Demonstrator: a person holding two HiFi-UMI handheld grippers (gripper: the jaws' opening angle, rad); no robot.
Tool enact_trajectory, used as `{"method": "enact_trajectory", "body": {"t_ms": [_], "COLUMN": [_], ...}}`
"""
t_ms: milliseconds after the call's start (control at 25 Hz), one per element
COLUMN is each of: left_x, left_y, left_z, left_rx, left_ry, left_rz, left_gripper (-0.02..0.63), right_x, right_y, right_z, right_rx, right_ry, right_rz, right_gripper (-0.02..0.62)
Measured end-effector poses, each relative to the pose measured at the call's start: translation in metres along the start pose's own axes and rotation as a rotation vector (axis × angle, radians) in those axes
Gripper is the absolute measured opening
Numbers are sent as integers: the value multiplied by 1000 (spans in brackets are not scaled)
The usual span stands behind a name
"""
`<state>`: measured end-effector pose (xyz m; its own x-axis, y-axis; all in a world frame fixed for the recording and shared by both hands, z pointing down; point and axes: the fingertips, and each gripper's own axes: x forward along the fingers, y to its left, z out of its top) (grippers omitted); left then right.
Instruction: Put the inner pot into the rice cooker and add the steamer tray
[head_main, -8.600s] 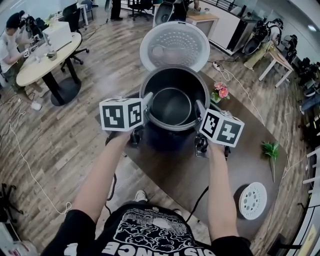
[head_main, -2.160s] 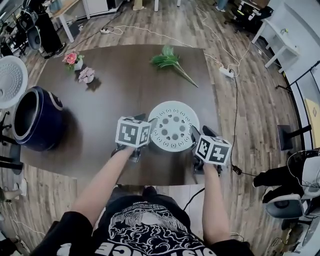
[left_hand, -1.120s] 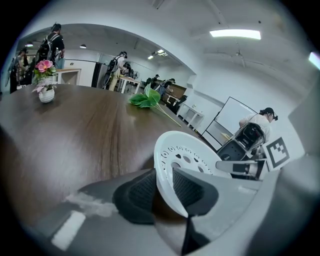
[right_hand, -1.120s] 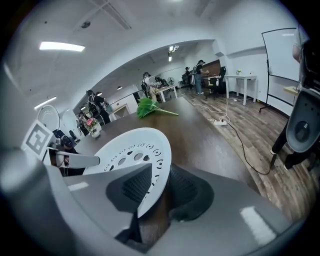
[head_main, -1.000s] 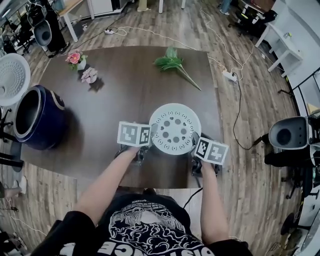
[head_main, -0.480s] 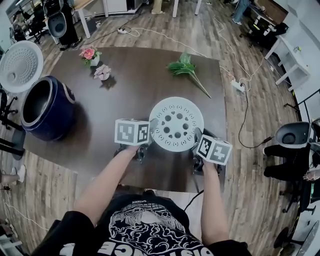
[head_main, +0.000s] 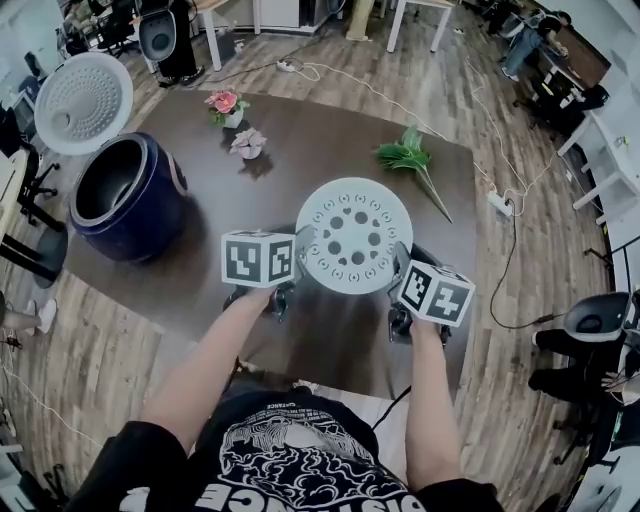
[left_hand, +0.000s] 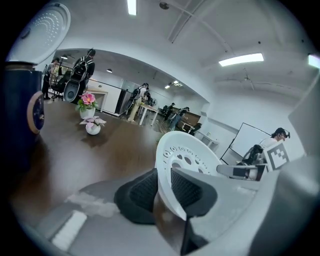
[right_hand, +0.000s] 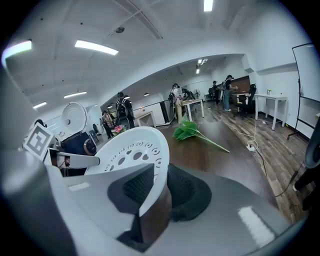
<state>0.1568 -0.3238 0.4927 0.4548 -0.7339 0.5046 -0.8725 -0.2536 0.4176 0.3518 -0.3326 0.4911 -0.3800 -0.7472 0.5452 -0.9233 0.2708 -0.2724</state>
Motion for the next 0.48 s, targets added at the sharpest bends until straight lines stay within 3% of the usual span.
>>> {"method": "enact_trajectory", "body": {"t_ms": [480], "left_x": [-78], "left_y": [70], "left_z": [43], "left_rx": [-45], "left_ry": [-148], "left_rz": [136], "left_gripper": [87], "right_x": [33], "right_y": [106], "right_z": [46], "right_rx": [-124], "right_ry": [-39], "right_rz": [162], "right_gripper": [81]}}
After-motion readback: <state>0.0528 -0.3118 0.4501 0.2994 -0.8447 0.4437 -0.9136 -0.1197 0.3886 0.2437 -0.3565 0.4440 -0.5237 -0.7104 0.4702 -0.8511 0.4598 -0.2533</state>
